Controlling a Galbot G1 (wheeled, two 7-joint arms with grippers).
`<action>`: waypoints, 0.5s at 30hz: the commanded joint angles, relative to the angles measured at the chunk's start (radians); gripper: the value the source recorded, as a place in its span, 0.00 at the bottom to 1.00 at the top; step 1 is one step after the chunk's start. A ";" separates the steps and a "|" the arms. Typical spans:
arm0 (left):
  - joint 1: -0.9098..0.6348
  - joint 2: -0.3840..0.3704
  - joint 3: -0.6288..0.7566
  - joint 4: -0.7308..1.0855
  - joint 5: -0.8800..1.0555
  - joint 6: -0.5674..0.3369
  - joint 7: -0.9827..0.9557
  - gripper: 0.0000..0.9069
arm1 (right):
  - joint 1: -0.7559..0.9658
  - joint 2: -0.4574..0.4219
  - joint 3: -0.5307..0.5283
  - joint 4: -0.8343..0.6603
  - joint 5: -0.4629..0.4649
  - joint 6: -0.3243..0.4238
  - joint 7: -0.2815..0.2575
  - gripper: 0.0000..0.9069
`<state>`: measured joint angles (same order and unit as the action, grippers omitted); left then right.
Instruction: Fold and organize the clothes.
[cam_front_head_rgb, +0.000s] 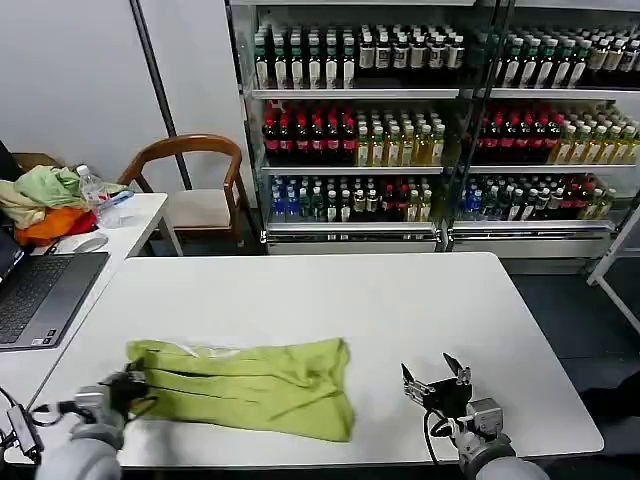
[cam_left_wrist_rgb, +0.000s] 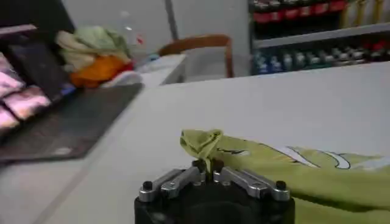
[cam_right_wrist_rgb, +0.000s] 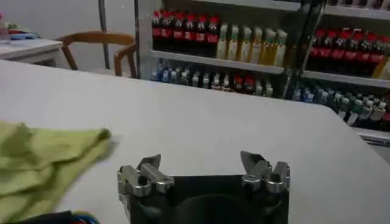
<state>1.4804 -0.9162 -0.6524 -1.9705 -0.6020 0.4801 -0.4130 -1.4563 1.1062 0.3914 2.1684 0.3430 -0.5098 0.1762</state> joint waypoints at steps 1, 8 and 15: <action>0.026 0.049 -0.208 -0.012 0.017 0.050 0.006 0.04 | 0.006 0.000 0.004 0.002 0.000 0.000 0.000 1.00; 0.004 -0.009 -0.008 -0.192 0.011 0.077 0.005 0.04 | -0.024 -0.009 0.033 0.016 -0.001 0.000 0.001 1.00; -0.047 -0.091 0.240 -0.257 0.106 0.082 0.033 0.04 | -0.045 -0.004 0.052 0.025 -0.004 0.000 0.002 1.00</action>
<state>1.4589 -0.9492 -0.6212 -2.1216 -0.5735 0.5359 -0.3984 -1.4888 1.1033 0.4285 2.1873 0.3400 -0.5100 0.1775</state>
